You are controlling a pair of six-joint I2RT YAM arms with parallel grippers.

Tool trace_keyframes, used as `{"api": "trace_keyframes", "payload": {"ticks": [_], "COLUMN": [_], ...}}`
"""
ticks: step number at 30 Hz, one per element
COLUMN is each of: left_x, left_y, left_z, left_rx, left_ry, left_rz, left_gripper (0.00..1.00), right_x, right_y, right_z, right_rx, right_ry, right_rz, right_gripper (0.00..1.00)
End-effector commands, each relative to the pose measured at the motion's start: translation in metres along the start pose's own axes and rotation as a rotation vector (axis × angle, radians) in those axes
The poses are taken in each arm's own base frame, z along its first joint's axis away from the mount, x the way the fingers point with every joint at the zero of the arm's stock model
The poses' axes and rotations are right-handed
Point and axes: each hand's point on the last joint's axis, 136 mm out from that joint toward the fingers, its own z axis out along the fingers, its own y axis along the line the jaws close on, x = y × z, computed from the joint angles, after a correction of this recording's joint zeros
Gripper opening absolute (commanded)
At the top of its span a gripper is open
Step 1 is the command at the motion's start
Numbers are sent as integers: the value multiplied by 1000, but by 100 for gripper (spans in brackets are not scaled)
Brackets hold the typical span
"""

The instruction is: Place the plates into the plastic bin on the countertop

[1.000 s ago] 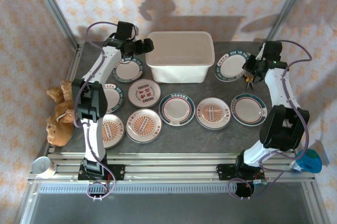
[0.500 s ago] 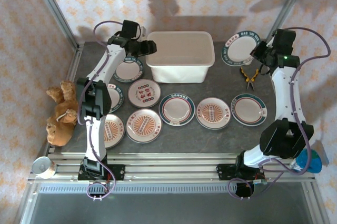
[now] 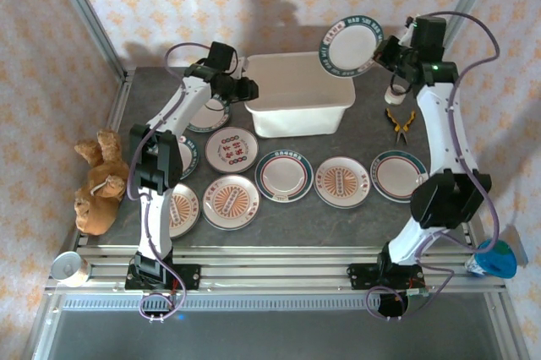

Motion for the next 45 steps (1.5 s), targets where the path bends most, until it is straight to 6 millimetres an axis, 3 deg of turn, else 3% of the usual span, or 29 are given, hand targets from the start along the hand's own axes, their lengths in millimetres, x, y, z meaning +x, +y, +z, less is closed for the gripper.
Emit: {"api": "trace_keyframes", "payload": {"ticks": [1, 6, 11, 18, 29, 33, 36, 41, 45], "left_x": [12, 22, 28, 30, 48, 52, 44, 24, 6], "left_y": [-28, -33, -23, -14, -37, -34, -32, -36, -35], "left_z": [-19, -20, -24, -28, -23, -24, -31, -49, -78], "left_rx": [57, 57, -28, -99, -104, -131, -153, -178, -186], "left_ry": [24, 45, 42, -10, -29, -50, -83, -142, -232], "left_rz": [70, 79, -12, -203, -265, -257, -226, -153, -98], "left_gripper": [29, 25, 26, 28, 34, 54, 62, 66, 71], "right_x": [-5, 17, 33, 30, 39, 49, 59, 79, 97], "right_y": [35, 45, 47, 52, 59, 56, 52, 49, 47], "right_z": [12, 42, 54, 53, 34, 28, 29, 30, 34], "right_rx": [-96, -126, -139, -159, -187, -182, -183, -185, -180], "right_ry": [-1, 79, 123, 123, 161, 191, 223, 298, 353], "right_rz": [-24, -23, -19, -37, -49, -49, -44, -45, -57], "right_gripper": [0, 0, 0, 0, 0, 0, 0, 0, 0]}}
